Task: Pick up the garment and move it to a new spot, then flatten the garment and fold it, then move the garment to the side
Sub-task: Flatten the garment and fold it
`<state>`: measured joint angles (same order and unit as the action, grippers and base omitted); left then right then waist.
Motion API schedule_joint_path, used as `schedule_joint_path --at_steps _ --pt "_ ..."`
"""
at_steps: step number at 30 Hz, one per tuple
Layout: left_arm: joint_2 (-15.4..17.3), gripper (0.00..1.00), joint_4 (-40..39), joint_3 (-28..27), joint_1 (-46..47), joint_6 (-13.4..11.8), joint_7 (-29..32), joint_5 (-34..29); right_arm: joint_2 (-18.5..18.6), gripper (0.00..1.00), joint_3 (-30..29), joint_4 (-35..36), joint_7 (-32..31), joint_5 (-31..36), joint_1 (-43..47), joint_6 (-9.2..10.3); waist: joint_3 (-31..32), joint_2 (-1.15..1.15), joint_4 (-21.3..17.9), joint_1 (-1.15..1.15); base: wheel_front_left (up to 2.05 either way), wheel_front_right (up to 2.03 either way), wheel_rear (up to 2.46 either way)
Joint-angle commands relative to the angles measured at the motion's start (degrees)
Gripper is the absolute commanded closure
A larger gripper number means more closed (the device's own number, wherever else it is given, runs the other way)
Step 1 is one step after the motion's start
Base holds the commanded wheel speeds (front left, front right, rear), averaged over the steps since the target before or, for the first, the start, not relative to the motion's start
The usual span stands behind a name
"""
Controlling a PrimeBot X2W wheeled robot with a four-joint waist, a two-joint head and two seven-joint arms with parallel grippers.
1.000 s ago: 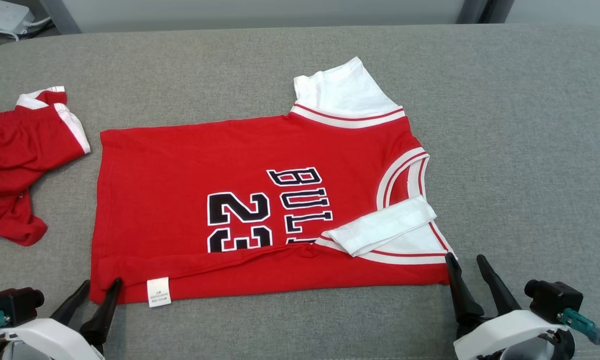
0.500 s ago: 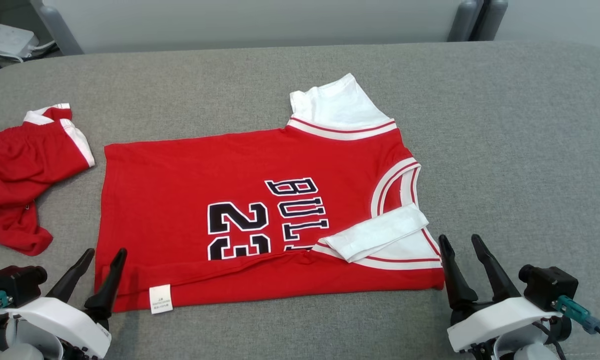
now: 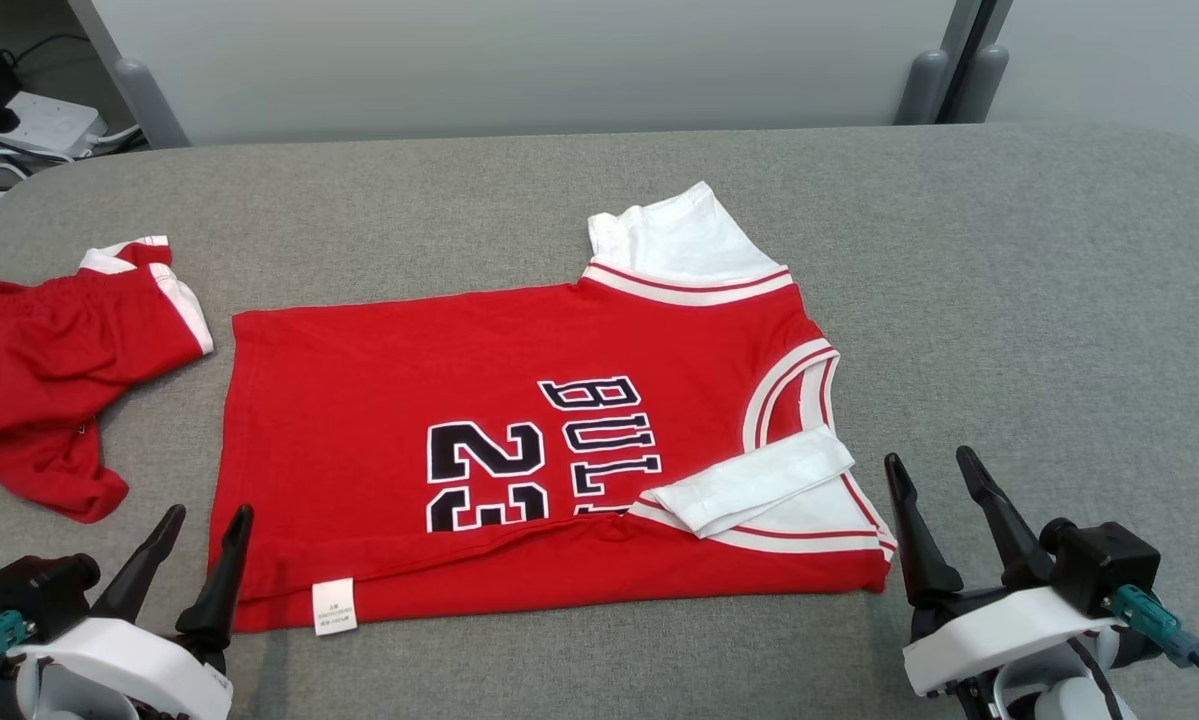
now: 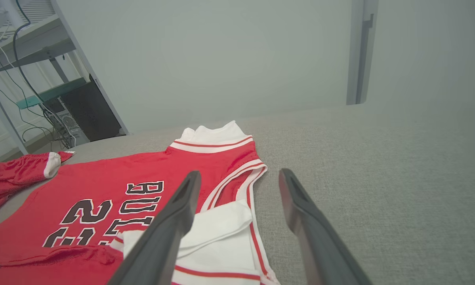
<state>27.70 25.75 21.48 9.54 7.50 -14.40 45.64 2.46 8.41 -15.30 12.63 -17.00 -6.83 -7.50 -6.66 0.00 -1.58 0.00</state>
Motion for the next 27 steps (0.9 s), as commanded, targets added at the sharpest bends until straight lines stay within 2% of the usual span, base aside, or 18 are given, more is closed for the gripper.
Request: schedule_joint_path --at_steps 1,9,13,17,27 --pt "1.65 0.0 -1.23 -3.27 0.71 -0.01 -0.6 -0.95 0.42 0.0 0.88 1.99 0.9 1.25 -1.59 0.01 0.01 0.0 -0.01 0.0 0.0 0.0 0.0" --pt "-0.46 0.0 -3.26 -7.57 -1.7 -0.01 -0.6 -4.21 0.42 0.0 0.71 2.6 1.6 2.67 -1.36 0.01 -1.04 0.0 -0.01 0.0 0.0 0.0 0.0" --pt "0.05 0.0 -4.22 -7.66 -1.53 -0.01 -0.6 -4.37 0.42 0.0 1.23 2.8 1.86 2.87 -1.68 0.01 -2.61 0.0 -0.21 0.0 0.0 0.0 0.0" --pt "1.97 0.0 -5.09 -6.36 0.19 -0.01 -0.6 -3.72 0.42 0.0 1.53 3.31 2.04 2.91 -2.0 0.01 -4.48 0.0 -0.44 0.0 0.0 0.0 0.0" --pt "10.99 0.0 -3.12 0.11 12.54 -0.01 -0.6 1.48 0.42 0.0 4.06 6.45 2.34 2.06 -3.07 0.01 -12.41 0.0 -2.79 0.0 0.0 0.0 0.0"
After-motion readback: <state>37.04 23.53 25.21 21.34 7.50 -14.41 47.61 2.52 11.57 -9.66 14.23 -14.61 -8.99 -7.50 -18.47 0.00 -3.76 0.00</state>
